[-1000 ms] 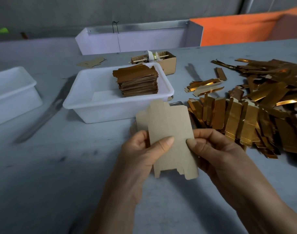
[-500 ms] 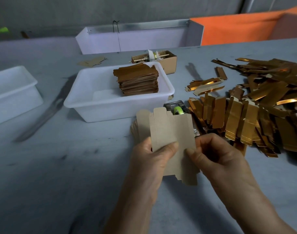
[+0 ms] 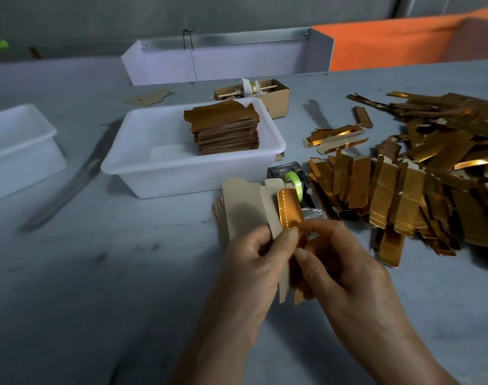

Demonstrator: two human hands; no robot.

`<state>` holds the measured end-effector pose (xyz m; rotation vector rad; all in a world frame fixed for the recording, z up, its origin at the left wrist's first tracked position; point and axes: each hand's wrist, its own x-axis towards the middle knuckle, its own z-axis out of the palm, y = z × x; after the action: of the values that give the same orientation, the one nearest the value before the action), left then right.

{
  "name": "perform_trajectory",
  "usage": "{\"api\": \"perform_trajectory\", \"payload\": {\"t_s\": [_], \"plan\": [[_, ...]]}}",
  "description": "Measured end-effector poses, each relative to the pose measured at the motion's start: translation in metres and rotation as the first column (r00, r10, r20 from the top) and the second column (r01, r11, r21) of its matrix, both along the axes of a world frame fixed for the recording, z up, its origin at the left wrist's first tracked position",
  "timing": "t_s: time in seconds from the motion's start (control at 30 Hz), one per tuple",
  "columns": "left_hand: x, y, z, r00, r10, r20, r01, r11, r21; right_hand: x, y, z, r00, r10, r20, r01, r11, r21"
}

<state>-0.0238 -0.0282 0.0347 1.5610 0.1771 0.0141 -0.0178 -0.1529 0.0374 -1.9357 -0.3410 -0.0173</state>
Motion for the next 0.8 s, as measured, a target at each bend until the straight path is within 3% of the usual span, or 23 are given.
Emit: {"api": "perform_trajectory", "payload": {"t_s": [0.1, 0.2, 0.33, 0.5, 0.7, 0.8], "plan": [[-0.003, 0.003, 0.001, 1.000, 0.014, -0.006, -0.014, 0.999, 0.029, 0.001, -0.002, 0.002, 0.995, -0.046, -0.087, 0.052, 0.996, 0.076], [-0.006, 0.008, 0.002, 0.993, -0.098, -0.062, 0.102, 0.993, 0.066, 0.009, -0.008, 0.003, 0.983, -0.131, -0.131, 0.148, 0.981, 0.126], [-0.009, 0.006, 0.007, 0.976, -0.203, -0.084, 0.205, 0.979, 0.014, 0.017, -0.011, 0.009, 0.914, 0.120, -0.388, 0.029, 0.933, 0.359], [-0.007, 0.005, 0.005, 0.997, -0.026, -0.078, 0.030, 0.999, 0.046, 0.023, -0.010, 0.010, 0.932, 0.071, -0.355, 0.055, 0.941, 0.333], [-0.007, -0.003, -0.005, 0.977, 0.202, 0.066, -0.209, 0.971, 0.116, 0.027, -0.007, 0.008, 0.941, 0.010, -0.338, 0.101, 0.946, 0.309], [-0.008, -0.013, -0.008, 0.930, 0.281, 0.238, -0.353, 0.865, 0.357, 0.030, -0.007, 0.004, 0.923, 0.009, -0.385, 0.136, 0.928, 0.346]]}}
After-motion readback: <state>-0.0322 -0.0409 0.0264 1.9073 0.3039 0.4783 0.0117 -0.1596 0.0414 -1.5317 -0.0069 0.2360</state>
